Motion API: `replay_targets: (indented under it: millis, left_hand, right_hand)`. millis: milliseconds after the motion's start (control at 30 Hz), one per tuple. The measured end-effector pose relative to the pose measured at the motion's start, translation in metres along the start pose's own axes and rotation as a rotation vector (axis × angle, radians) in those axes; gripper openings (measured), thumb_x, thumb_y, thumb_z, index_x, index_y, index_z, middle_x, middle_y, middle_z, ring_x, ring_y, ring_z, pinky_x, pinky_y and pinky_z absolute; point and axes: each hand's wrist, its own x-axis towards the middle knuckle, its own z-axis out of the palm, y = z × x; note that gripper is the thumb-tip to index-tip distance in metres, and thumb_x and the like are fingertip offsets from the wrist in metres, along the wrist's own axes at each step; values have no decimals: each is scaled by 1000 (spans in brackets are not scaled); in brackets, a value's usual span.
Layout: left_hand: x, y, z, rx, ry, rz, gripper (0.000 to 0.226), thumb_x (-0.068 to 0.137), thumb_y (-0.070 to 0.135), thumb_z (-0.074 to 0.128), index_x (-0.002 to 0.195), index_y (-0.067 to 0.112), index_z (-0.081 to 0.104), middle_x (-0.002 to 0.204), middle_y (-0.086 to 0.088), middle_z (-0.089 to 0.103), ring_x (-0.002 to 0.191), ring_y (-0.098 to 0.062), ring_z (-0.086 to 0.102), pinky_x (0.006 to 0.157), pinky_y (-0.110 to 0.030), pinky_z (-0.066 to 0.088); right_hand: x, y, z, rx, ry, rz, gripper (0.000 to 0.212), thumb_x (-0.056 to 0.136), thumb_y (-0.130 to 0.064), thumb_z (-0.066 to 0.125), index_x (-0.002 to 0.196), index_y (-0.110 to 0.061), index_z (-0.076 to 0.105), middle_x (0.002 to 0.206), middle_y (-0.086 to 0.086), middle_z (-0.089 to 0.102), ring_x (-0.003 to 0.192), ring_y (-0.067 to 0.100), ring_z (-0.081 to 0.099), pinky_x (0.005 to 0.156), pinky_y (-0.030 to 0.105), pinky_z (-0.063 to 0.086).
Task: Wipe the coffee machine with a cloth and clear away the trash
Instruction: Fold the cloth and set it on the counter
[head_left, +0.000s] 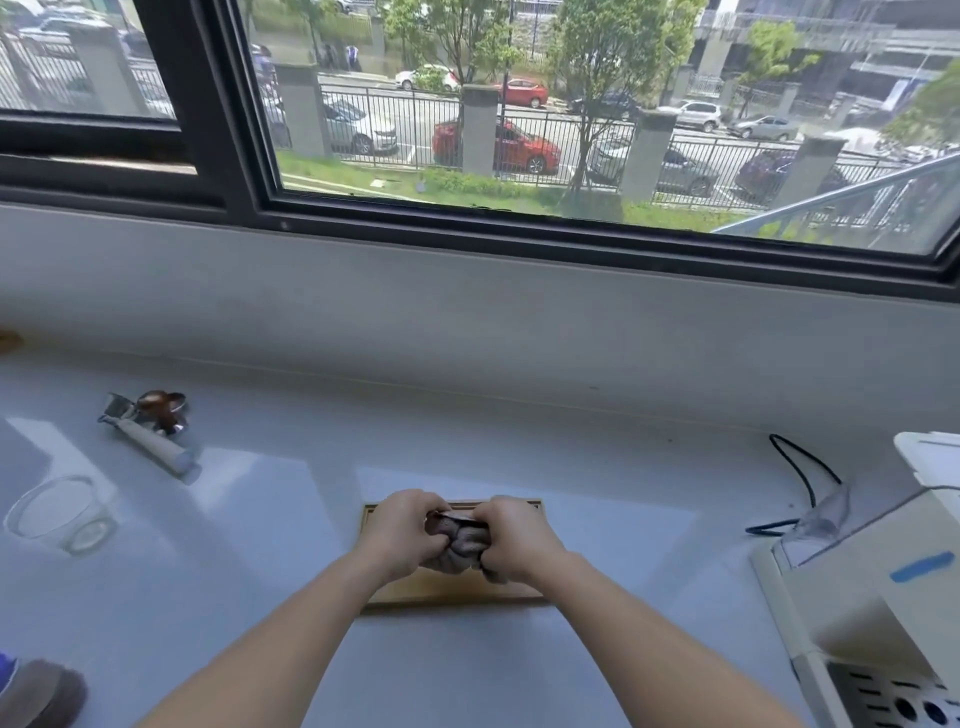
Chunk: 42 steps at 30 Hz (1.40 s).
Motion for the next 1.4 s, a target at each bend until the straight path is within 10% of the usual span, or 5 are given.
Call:
replay_targets:
  millis: [967, 1400]
  left_hand:
    - [34, -34, 35, 4, -88, 31, 34, 66, 25, 66, 100, 26, 71, 94, 4, 72, 84, -15, 61, 76, -34, 52]
    - [25, -39, 40, 112, -110, 5, 44, 81, 35, 66, 124, 30, 60, 124, 4, 64, 114, -18, 57, 91, -31, 46]
  right_hand:
    - [21, 14, 27, -32, -27, 89, 23, 63, -7, 67, 84, -16, 61, 96, 13, 66, 90, 32, 61, 67, 35, 49]
    - [19, 16, 37, 2, -4, 78, 30, 75, -15, 67, 104, -15, 59, 110, 13, 57, 101, 34, 57, 77, 36, 44]
